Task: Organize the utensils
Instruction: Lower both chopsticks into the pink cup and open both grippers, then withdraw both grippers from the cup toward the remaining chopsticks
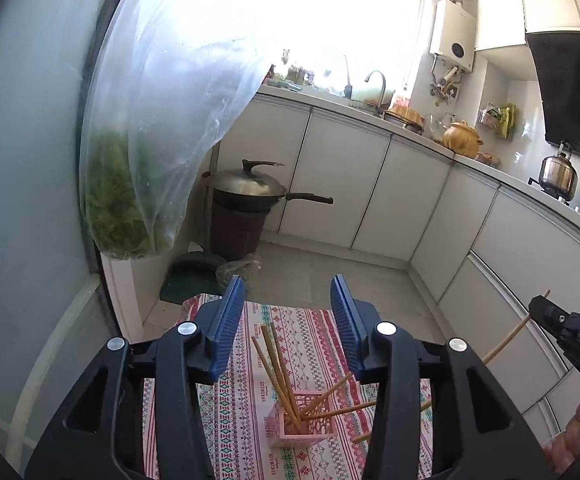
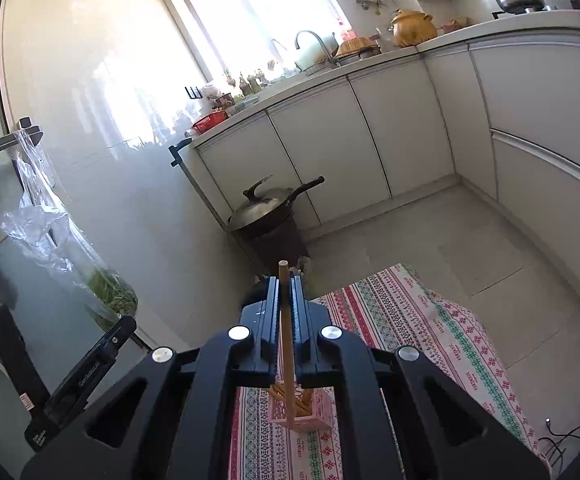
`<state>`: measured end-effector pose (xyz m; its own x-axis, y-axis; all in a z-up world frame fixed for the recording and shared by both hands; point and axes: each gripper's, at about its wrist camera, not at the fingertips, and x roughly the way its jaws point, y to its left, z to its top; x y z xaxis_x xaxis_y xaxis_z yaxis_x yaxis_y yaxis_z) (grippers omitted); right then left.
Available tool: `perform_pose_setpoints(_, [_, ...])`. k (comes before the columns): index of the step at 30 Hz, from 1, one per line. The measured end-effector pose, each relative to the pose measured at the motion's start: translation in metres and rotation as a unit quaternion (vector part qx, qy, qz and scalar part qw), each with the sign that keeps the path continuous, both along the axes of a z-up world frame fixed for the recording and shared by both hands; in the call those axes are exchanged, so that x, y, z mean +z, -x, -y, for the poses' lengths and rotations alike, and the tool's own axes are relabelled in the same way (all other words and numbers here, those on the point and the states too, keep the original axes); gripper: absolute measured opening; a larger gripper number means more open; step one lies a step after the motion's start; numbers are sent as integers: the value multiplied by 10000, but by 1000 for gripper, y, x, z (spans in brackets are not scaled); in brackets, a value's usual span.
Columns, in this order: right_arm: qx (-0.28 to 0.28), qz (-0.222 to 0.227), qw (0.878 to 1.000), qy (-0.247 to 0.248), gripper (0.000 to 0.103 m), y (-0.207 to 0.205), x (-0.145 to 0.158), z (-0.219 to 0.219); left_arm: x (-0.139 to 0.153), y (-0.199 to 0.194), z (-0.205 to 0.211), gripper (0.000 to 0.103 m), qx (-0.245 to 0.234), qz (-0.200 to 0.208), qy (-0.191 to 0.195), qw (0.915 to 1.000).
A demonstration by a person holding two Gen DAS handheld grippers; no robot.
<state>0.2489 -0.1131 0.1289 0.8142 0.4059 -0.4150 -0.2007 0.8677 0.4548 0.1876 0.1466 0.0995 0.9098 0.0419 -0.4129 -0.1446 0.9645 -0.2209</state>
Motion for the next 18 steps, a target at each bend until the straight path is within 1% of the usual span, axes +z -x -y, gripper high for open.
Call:
perform_pose_setpoints(4, [-128,9,9999,108,6,-13,-8,-18,-12,2,-3,42,68,-203,-128,9997])
perform_pose_setpoints(8, [-185,-81,9998,29,6,-28,-22,-35,-22,-3,-9,42,94,-357,-41,9993])
perform_pose_setpoints(9, [-203,-89,9998,25,10,-33,-26,-39,-24,-5,-9,42,80,-393,-34,9992])
perform_pose_setpoints(10, [-217,-124,9997,75,11,-37,-31,-43,-27,-4,-9,42,71,-411,-47,9991])
perform_pose_setpoints(11, [-209,-174,9996,120,15,-40,-36,-47,-27,-4,-9,42,55,-413,-54,9991])
perform_pose_setpoints(12, [-183,-258,9994,108,22,-43,-42,-49,-27,-3,-9,42,29,-395,-39,9992])
perform_pose_setpoints(14, [-157,-345,9993,58,24,-42,-46,-49,-25,-1,-8,42,-11,-351,-11,9994])
perform_pose_setpoints(17, [-218,-159,9994,221,25,-33,-37,-47,-20,1,-5,42,-53,-292,6,9996])
perform_pose_setpoints(18, [-246,-90,9992,287,30,-29,-34,-46,-19,1,-2,43,-76,-290,-16,9995])
